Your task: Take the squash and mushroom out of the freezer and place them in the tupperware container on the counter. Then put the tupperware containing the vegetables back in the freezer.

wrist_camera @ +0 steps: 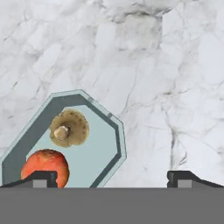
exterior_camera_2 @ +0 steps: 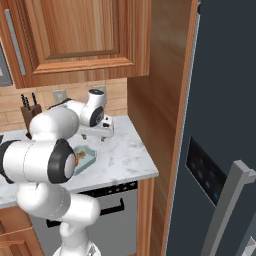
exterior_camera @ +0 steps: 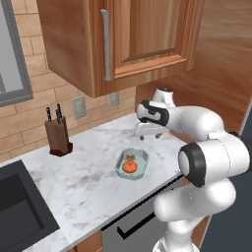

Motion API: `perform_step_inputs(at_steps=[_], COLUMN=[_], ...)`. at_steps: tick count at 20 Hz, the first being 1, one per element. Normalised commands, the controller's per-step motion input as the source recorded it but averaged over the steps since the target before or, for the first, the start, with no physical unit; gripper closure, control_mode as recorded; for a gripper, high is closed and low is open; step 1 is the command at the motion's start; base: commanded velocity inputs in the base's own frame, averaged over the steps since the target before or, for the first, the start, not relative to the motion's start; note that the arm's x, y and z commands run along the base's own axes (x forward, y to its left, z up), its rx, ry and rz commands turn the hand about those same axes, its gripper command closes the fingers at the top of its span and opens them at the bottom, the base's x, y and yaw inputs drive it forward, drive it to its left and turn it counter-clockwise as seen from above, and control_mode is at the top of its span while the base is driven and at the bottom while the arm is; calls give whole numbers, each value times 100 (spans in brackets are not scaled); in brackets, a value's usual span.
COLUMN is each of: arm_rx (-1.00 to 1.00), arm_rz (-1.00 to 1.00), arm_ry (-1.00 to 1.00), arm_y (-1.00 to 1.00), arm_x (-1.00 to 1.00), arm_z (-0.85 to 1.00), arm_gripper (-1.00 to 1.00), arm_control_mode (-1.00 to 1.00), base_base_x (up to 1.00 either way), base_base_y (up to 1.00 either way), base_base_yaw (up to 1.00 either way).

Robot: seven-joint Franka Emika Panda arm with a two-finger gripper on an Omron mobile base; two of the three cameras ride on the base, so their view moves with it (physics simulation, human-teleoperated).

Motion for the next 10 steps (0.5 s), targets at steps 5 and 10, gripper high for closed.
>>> perform_step_inputs(at_steps=[5, 10], arm_rx=[0, 0], arm_rz=[11, 7], arm_ry=[-5, 1], arm_y=[0, 0], arm_x=[-21, 33], arm_z=[-33, -3], arm_gripper=[-100, -100], arm_control_mode=[-100, -100], base_base_x=[0, 0], base_base_y=[0, 0], base_base_yaw=[0, 0])
